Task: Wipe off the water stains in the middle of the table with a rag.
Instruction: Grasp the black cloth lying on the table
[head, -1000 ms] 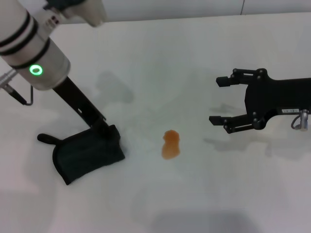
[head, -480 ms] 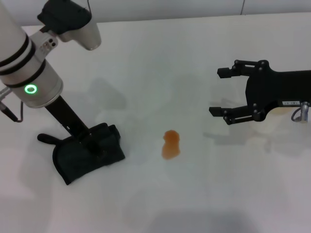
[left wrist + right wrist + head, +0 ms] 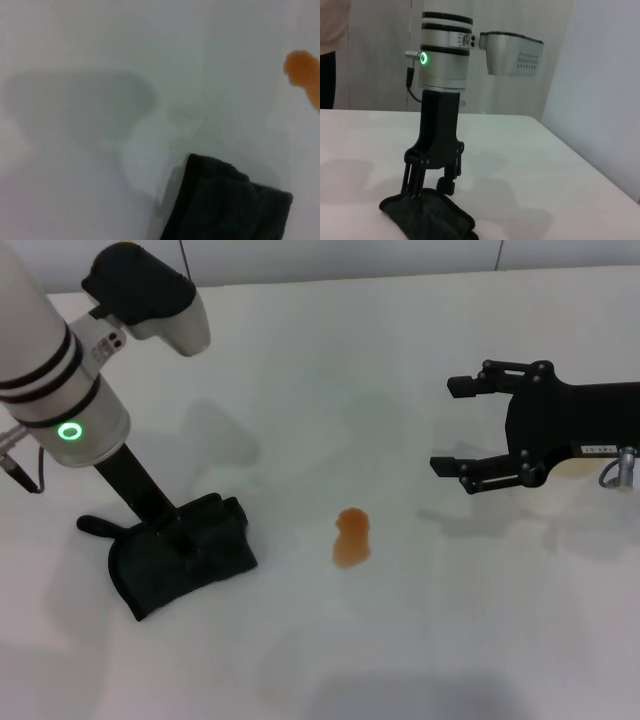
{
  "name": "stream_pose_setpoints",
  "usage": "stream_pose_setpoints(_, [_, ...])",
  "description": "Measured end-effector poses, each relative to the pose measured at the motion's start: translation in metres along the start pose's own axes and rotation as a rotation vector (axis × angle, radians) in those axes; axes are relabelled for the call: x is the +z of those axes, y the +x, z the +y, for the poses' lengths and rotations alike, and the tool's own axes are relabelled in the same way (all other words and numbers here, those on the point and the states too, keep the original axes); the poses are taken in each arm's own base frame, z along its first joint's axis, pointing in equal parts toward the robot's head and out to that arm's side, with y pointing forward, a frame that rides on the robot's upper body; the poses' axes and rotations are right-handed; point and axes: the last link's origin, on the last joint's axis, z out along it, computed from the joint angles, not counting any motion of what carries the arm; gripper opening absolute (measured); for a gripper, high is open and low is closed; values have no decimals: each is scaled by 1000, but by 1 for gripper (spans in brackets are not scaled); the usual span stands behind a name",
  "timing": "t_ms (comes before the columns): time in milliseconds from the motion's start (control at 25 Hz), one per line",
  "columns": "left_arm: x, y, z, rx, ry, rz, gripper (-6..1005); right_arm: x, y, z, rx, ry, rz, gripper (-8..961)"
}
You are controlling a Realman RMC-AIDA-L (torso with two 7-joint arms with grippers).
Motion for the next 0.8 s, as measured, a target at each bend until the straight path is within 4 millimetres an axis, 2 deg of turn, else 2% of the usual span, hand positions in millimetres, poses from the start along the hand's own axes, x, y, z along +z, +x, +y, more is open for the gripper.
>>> stream_pose_setpoints(800, [30,11,7,57,42,-16,811,0,1,1,2,-3,0,869])
